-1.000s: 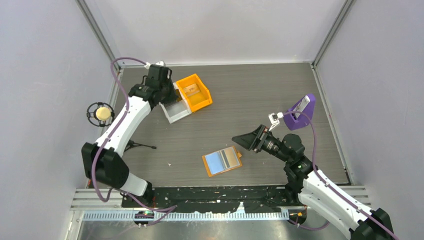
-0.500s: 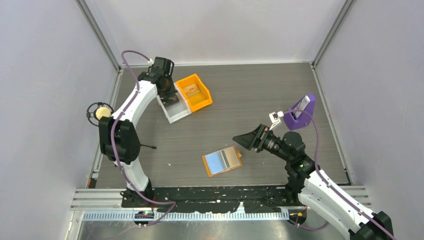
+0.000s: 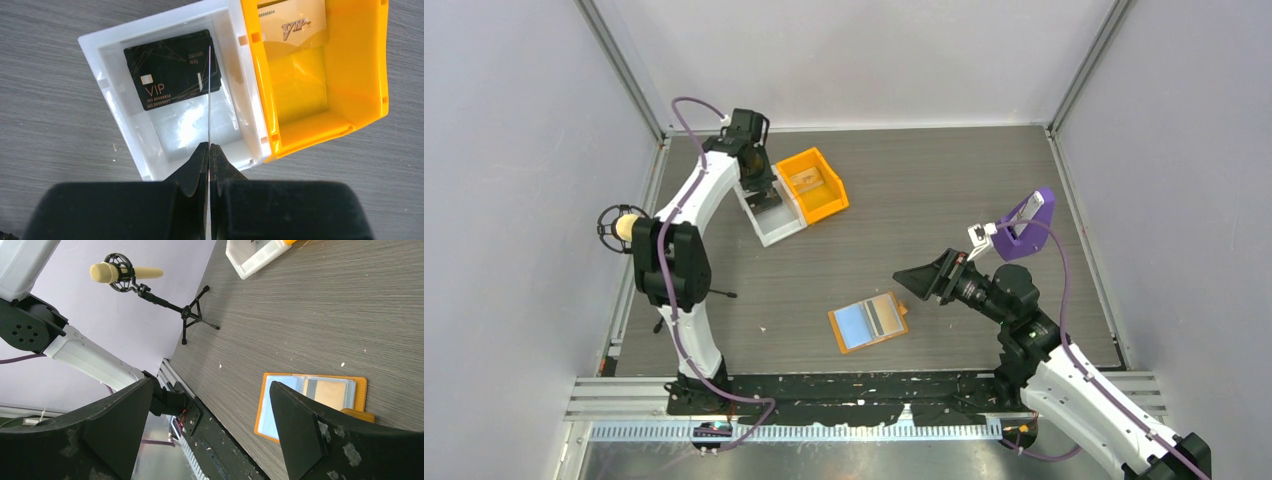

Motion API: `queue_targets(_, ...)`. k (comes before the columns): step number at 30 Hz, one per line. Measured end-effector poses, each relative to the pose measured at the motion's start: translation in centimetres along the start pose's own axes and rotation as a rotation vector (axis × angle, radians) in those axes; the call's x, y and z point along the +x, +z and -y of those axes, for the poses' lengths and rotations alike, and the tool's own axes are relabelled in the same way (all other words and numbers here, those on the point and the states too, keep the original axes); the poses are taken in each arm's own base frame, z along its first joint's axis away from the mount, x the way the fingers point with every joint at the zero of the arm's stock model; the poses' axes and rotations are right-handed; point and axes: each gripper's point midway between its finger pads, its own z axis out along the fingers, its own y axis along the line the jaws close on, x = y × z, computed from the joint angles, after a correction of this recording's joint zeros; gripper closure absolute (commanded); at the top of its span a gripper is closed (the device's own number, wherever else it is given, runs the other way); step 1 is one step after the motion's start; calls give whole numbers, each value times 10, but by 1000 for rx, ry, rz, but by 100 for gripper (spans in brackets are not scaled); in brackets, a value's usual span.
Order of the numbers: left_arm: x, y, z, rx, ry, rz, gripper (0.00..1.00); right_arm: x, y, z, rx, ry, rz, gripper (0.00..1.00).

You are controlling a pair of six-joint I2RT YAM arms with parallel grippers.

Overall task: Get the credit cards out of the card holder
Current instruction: Place the credit card in the storage box.

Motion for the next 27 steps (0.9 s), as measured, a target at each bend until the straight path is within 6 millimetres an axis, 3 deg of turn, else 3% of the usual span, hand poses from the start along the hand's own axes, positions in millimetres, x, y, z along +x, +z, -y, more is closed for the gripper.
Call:
queue_targets(16,-2,28,-16,-17,-31,-47,100,-2,-1,3,30,-21,-1,5)
queue_targets(27,-1,35,-11,15,-45,-76,100,-3,2,4,41,-28,-11,5)
